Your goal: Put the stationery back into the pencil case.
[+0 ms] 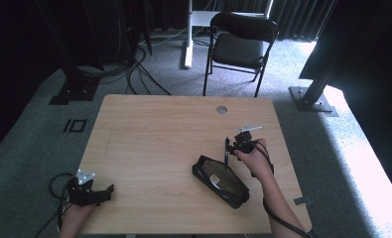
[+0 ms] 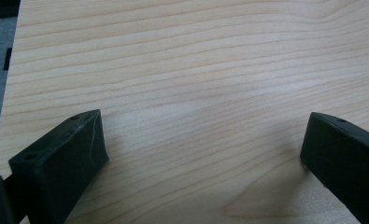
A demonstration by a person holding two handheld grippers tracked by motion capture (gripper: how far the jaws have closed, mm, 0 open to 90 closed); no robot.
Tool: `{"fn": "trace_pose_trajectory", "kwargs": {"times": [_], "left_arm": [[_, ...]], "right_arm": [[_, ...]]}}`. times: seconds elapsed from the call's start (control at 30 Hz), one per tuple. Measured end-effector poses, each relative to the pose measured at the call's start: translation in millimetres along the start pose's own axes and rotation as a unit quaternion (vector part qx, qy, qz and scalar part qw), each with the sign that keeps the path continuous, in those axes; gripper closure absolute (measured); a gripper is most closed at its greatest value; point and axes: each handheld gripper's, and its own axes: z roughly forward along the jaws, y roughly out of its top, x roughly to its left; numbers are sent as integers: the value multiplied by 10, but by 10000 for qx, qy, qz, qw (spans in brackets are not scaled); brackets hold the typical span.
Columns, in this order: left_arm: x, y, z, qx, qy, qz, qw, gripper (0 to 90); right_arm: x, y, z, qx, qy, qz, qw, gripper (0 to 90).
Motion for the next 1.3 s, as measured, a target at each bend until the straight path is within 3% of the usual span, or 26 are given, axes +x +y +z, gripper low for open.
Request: {"fn": "trace_pose_trajectory", "kwargs": {"times": [0.3, 0.67, 1.1, 1.3], "left_arm": [[0, 0, 0, 0, 0, 0, 10000, 5], [0, 0, 0, 0, 0, 0, 10000, 6], [0, 0, 0, 0, 1, 0, 10000, 5], [0, 0, 0, 0, 1, 1, 10000, 5]], "right_arm": [[-17, -24, 209, 214, -82, 154, 9996, 590], [-3, -55, 346, 384, -76, 259, 9989, 588], [42, -70, 417, 502, -176, 176, 9984, 642], [47, -70, 407, 574, -279, 89, 9979, 722]]}}
